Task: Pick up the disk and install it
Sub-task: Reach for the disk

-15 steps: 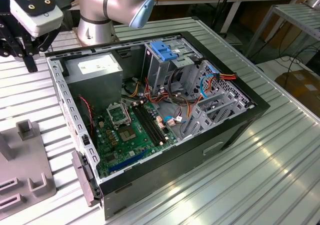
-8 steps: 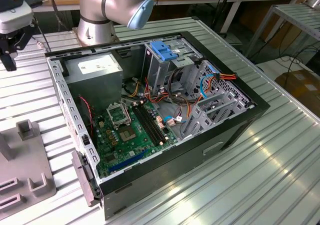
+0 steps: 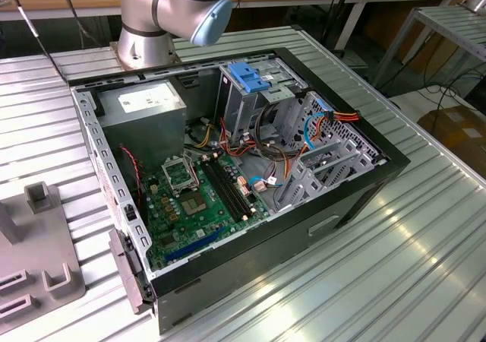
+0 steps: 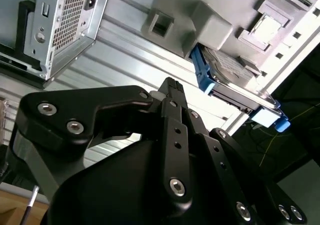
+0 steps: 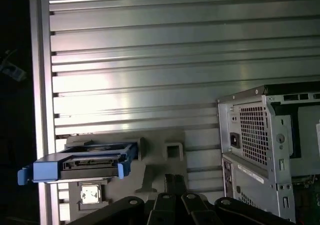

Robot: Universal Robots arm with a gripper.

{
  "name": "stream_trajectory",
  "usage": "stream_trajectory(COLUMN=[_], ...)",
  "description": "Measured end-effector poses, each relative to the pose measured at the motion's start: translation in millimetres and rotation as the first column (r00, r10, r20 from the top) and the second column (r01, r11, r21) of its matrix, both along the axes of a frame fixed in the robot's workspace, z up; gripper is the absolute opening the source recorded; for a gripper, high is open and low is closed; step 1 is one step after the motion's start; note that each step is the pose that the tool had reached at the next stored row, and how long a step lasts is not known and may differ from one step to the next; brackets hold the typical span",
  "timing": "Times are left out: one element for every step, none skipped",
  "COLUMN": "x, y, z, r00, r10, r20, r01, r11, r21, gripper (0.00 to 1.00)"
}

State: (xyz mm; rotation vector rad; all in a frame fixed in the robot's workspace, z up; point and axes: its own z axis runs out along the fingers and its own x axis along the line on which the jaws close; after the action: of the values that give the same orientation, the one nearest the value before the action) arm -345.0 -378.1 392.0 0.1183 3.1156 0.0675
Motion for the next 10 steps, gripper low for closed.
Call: stream_trajectory(x=[-4.1, -8.9, -13.0, -17.2, -21.0, -24.3, -27.6, -32.2, -34.6, -36.5], y=[0.2, 0.3, 0.3, 0.3, 0.4, 0.4, 0.4, 0.4, 0.4, 0.4], z=[0.0, 0.0, -0.1, -0.1, 0.0, 0.0, 0.0, -0.2, -0.1, -0.3], r00=[1.0000, 1.0000, 1.0000, 1.0000, 1.0000, 1.0000, 1.0000, 1.0000, 1.0000, 1.0000], r10=[0.000, 0.000, 0.000, 0.000, 0.000, 0.000, 0.000, 0.000, 0.000, 0.001], r20=[0.0000, 0.0000, 0.0001, 0.0001, -0.0001, -0.0003, -0.0002, -0.0001, -0.0003, -0.0002], r01=[0.000, 0.000, 0.000, 0.000, 0.000, 0.000, 0.000, 0.000, 0.000, -0.001], r11=[1.0000, 1.0000, 1.0000, 1.0000, 1.0000, 1.0000, 1.0000, 1.0000, 1.0000, 1.0000], r21=[-0.0001, 0.0000, 0.0000, 0.0001, 0.0000, -0.0001, 0.0000, 0.0000, 0.0000, 0.0001], gripper=[0.10, 0.10, 0.10, 0.10, 0.10, 0.10, 0.10, 0.10, 0.10, 0.10])
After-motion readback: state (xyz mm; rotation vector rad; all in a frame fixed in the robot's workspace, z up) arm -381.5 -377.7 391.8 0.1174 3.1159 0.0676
